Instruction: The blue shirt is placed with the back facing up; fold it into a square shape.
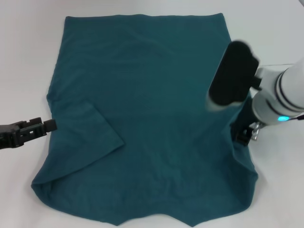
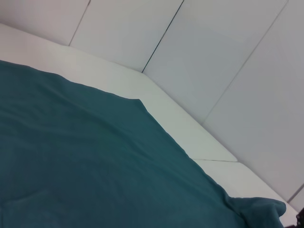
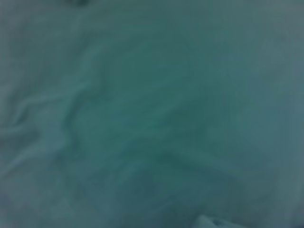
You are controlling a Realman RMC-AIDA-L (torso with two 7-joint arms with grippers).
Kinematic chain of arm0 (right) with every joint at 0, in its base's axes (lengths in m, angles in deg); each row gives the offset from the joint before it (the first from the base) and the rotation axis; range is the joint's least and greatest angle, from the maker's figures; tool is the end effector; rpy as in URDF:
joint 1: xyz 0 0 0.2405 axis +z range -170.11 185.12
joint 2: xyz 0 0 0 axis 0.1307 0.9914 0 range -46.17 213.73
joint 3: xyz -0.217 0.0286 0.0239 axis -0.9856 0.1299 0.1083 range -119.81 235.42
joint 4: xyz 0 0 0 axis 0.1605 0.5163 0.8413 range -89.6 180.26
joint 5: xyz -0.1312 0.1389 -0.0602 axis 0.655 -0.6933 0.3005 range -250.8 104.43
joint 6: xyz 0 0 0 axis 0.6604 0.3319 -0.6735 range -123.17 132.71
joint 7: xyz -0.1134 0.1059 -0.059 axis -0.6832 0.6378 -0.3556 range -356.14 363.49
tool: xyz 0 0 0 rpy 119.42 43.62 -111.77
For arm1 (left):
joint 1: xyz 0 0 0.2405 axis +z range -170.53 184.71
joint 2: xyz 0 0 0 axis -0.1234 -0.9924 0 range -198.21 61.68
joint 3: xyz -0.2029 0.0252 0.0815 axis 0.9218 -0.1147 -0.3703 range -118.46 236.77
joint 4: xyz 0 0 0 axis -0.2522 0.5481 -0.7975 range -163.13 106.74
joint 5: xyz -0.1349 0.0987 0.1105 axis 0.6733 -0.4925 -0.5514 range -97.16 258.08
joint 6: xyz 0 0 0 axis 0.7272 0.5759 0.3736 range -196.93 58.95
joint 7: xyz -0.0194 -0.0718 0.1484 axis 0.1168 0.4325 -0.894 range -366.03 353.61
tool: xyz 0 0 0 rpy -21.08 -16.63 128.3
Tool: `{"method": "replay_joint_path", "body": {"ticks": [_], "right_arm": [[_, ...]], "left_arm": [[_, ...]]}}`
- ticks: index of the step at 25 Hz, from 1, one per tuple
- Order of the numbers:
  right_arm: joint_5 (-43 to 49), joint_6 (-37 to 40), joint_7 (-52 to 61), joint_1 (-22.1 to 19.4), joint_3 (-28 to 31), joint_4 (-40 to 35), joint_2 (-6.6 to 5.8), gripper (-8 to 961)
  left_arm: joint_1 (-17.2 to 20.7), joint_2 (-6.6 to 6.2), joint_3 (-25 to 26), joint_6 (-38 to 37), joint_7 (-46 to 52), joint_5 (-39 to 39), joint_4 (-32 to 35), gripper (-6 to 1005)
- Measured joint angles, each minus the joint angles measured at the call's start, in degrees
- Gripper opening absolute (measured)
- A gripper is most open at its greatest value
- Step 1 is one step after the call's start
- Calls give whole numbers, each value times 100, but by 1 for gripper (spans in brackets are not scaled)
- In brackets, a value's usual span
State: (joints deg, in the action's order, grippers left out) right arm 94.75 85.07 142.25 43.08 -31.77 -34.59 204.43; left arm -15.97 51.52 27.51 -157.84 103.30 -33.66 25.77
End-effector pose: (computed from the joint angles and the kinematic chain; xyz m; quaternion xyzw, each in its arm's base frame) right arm 0.1641 0.3595 -0.0006 -0.9070 0.1238 -0.2933 0.2756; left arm -0.2514 0.3183 0.0677 -0.8325 -0.4272 -0.2829 0.2108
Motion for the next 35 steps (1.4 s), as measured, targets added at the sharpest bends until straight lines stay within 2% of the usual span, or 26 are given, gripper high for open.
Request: {"method": "replay_joint_path", "body": {"ticks": [7,14,19,24,32,34,35], "right_arm": [[2,97,-145,46,-384,135,3,19],[3,156,-236,62,-431,123,9,19],[3,176,-124,67,-319,122,11,20],[-78,229,105,134,95,121,1,43],[-661,460,-29,110,768,-4,-42,234],[-645,428,63,112,1264,44,-47,332],[-645,428,63,112,1264,44,-47,381]], "left_arm": [[13,1,0,35,-8,-7,-15,650],[21,0,0,79,-17,-7,-82,650],[27,0,0,79,-18,-7,-83,650],[7,-5,0,79,-18,-5,-83,650],[-21,-17,-6,82,-22,-2,-80,650],[-23,-18,-4,83,-24,2,-73,650],[-23,-18,-4,83,-24,2,-73,650]]}}
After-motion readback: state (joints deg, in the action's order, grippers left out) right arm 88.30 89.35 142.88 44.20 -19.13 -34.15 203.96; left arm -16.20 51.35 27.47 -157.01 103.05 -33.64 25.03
